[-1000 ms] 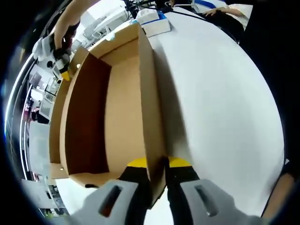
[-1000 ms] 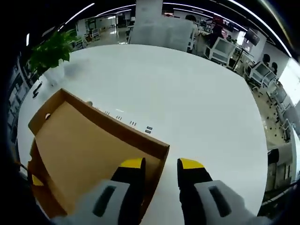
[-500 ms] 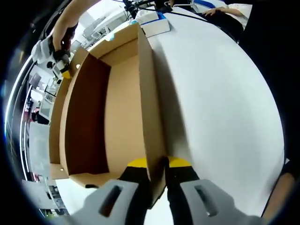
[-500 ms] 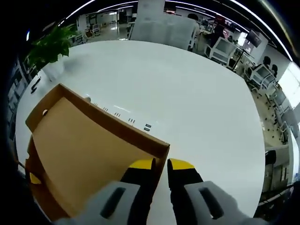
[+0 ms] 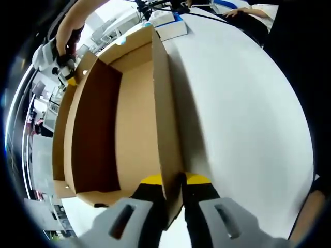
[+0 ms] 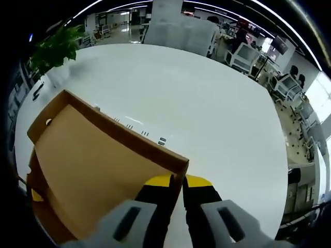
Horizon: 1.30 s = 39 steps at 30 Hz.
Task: Operate the shoe box by opening the lid, removing the specified soft item, and placing it in the target area until the item is outside and the box remains undamaged.
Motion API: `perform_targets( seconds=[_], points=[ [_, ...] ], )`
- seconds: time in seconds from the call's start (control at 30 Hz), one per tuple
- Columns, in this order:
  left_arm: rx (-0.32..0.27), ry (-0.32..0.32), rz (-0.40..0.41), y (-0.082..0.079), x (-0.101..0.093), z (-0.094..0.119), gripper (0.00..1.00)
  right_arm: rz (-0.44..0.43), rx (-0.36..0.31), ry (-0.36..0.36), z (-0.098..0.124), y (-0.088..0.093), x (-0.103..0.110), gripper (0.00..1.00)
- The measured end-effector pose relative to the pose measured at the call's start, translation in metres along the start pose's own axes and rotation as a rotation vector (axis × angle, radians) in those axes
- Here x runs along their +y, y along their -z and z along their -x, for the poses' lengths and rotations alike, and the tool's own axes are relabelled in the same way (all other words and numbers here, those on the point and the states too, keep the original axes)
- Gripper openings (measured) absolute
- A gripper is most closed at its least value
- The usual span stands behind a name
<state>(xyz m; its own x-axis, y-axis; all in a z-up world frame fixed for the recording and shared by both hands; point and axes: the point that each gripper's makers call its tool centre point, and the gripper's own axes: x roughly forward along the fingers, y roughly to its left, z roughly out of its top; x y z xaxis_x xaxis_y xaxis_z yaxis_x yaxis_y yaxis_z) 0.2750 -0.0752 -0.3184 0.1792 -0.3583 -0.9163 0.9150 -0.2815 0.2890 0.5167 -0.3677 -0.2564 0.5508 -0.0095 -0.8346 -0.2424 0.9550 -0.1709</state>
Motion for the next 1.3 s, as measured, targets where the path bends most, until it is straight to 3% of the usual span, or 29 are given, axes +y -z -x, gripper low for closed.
perform_targets(
  seconds=[0.27,0.6,1.1,1.27,1.3],
  points=[
    [0.001,0.000,0.000,0.000,0.000,0.000,0.09,0.039,-0.032,0.045,0.013,-0.010,-0.007,0.06],
    [0.002,0.002,-0.002,0.001,0.000,0.000,0.09,0.061,-0.064,0.078,0.027,-0.004,-0.002,0.06],
    [0.004,0.002,-0.003,0.001,0.000,0.000,0.09,0.048,-0.182,0.092,0.062,-0.016,-0.005,0.06],
    [0.005,0.004,-0.007,0.001,0.000,0.000,0.09,0.056,-0.215,0.114,0.072,-0.017,-0.008,0.06],
    [0.005,0.005,-0.009,0.001,-0.001,0.000,0.09,0.061,-0.217,0.116,0.076,-0.011,-0.004,0.06]
  ],
)
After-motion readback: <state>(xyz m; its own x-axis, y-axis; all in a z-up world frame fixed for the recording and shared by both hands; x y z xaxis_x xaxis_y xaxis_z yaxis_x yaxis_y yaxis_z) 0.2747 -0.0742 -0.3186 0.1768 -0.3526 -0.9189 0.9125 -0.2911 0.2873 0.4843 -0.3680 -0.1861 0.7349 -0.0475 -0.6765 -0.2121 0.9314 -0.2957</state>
